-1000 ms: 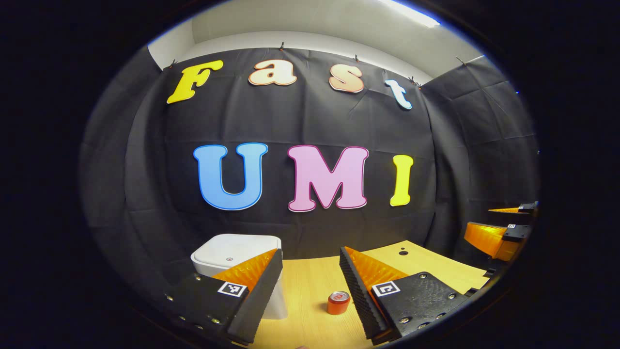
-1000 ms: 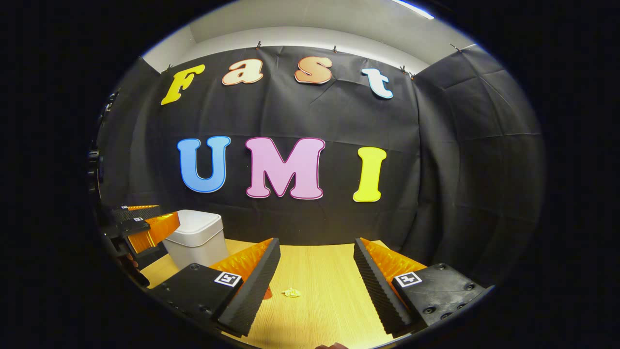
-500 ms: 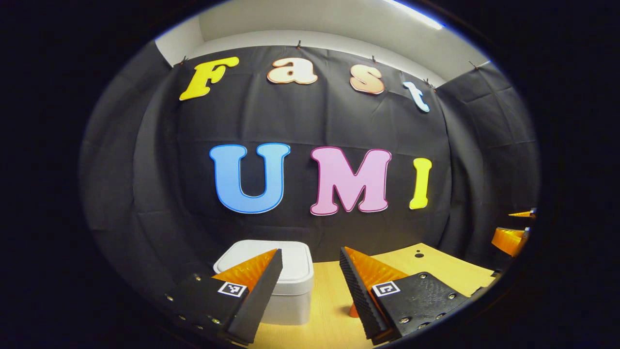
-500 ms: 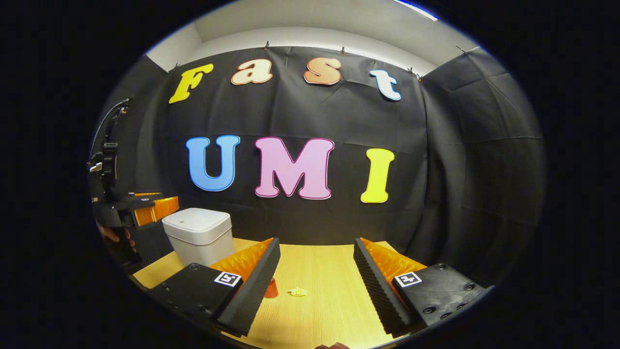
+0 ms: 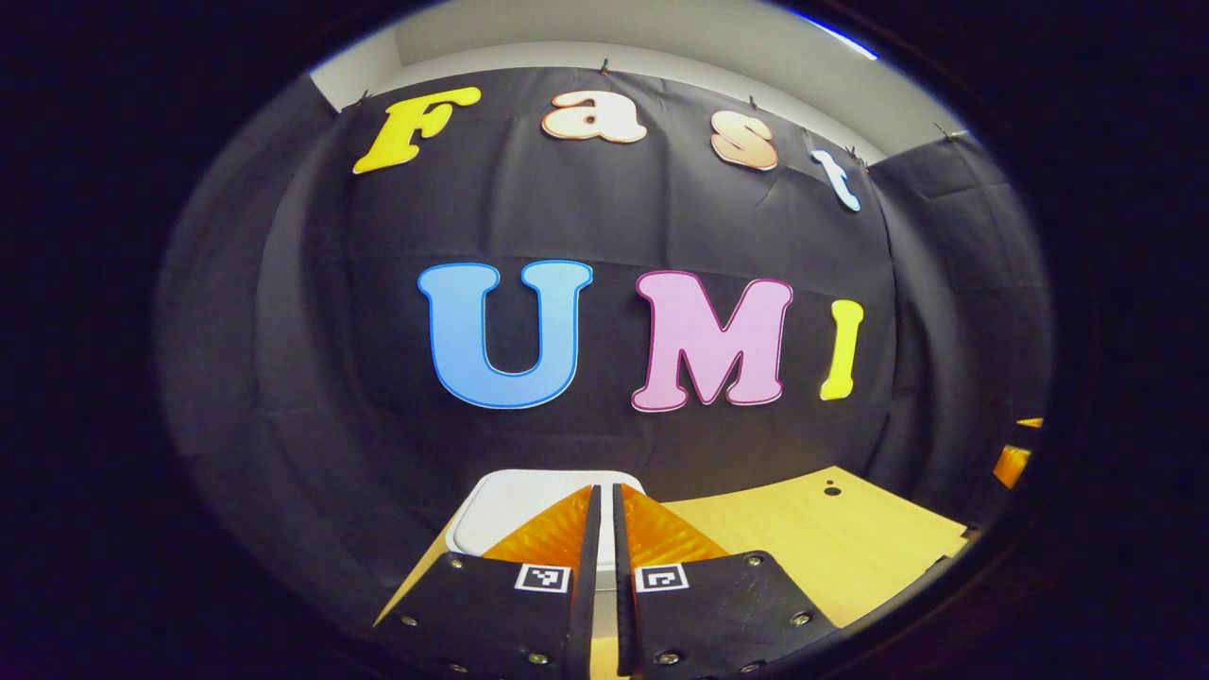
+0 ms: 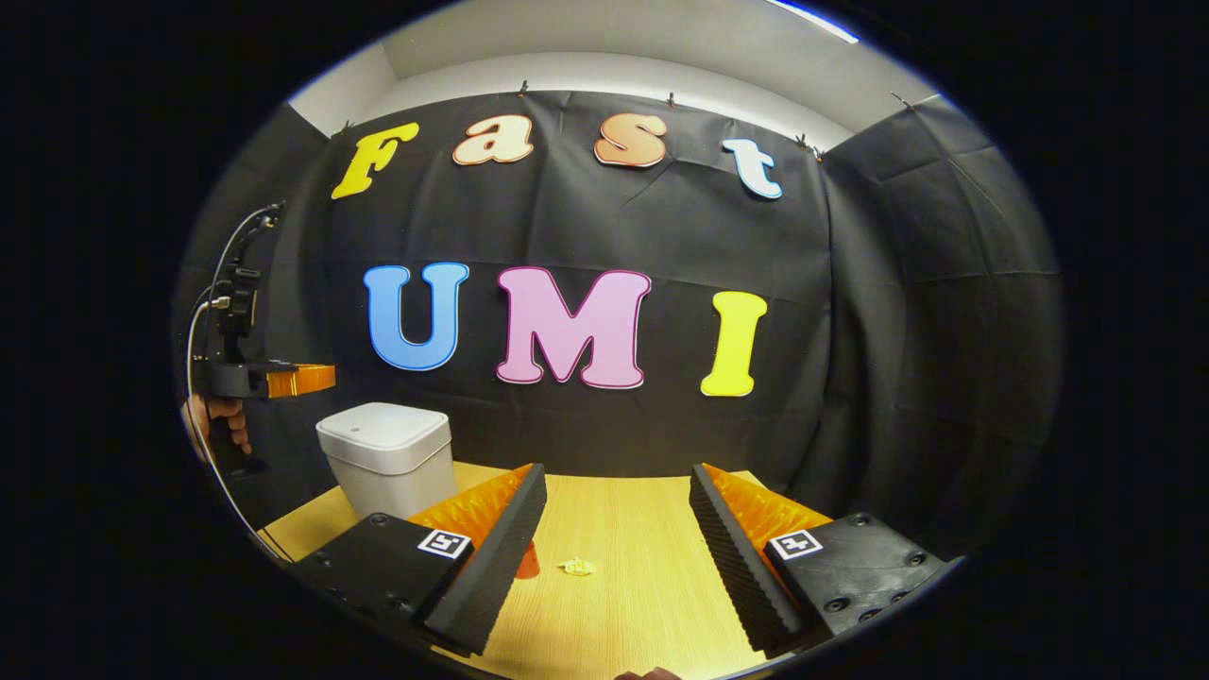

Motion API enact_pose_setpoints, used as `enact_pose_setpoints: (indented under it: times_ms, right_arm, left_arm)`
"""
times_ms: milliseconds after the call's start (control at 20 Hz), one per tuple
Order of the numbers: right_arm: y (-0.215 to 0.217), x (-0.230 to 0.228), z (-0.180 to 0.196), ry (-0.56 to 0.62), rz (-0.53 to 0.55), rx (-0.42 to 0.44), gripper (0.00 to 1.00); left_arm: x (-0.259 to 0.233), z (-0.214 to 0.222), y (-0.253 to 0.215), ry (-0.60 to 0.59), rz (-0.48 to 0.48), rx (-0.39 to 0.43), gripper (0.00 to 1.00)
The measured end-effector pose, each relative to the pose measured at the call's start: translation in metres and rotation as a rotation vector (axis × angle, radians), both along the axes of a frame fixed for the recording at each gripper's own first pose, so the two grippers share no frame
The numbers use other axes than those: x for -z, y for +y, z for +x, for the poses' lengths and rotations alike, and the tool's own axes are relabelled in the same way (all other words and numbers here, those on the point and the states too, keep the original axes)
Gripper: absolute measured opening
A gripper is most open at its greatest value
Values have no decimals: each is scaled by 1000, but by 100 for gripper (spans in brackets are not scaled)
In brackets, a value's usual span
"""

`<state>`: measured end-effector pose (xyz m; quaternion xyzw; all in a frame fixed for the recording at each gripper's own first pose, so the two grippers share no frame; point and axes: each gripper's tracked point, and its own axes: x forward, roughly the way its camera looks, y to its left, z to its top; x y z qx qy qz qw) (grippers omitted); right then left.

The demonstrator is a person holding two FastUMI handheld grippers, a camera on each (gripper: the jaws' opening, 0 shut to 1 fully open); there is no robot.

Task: Press the lid of the desktop garbage bin to open it, pick up the crumpled paper on the desktop and throw it into the bin, then pick up the pop can on the desktop and drop it into the bin, and finally close the garbage bin lid.

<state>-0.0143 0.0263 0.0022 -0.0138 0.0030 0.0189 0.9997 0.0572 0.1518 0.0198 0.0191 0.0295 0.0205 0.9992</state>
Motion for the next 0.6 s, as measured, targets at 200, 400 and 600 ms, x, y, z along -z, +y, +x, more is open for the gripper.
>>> enact_pose_setpoints:
  times_ms: [200, 400, 600]
  right_arm:
    - [-1, 5, 0, 16, -2, 3, 98]
    - [1, 5, 0, 19, -14, -1, 98]
    - [-3, 5, 2, 14, -24, 10, 99]
  left_arm:
    - [-4, 23, 12, 14, -3, 16, 11]
    - [33, 50, 26, 157, -41, -16, 11]
    - [58, 58, 33, 240, -48, -35, 11]
